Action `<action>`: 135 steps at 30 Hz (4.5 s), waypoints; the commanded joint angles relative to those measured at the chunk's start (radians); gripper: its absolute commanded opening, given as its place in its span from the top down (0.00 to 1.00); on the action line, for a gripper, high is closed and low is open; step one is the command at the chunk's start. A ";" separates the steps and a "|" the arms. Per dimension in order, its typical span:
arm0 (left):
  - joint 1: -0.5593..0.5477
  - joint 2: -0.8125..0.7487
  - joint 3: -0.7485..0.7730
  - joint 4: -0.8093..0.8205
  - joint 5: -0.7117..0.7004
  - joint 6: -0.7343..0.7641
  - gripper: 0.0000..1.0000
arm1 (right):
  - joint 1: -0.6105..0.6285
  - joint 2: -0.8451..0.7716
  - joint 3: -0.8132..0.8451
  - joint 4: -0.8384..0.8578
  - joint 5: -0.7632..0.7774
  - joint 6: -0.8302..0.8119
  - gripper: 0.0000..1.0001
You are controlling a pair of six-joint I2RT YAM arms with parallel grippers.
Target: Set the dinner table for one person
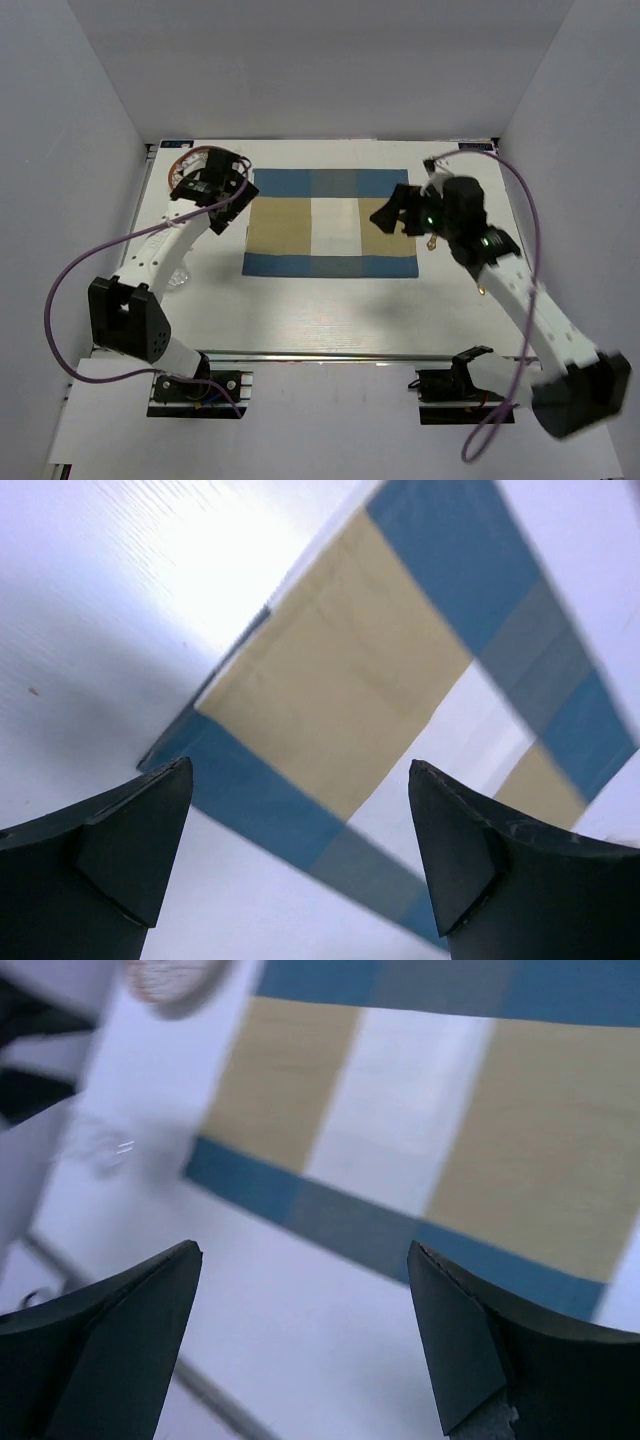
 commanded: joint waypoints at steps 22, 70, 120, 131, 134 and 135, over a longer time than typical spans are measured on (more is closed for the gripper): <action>0.439 0.303 0.012 0.375 0.186 -0.234 0.02 | 0.018 -0.904 -0.261 0.004 -0.701 0.209 0.11; 0.140 0.195 0.172 0.498 0.749 0.135 1.00 | 0.021 -0.916 -0.296 -0.369 0.106 0.208 0.11; -0.052 0.354 -0.043 0.756 0.568 0.194 0.02 | 0.018 -0.999 -0.476 -0.271 -0.151 0.199 0.11; -0.054 -0.003 0.110 0.061 -0.083 0.102 0.02 | 0.020 -0.870 -0.384 -0.315 -0.023 0.145 0.11; -0.029 -0.120 0.107 -0.137 -0.278 -0.002 0.02 | 0.019 -0.831 -0.410 -0.246 -0.078 0.146 0.11; -0.017 -0.191 0.088 -0.159 -0.305 -0.024 0.02 | 0.020 -0.844 -0.443 -0.213 -0.095 0.166 0.11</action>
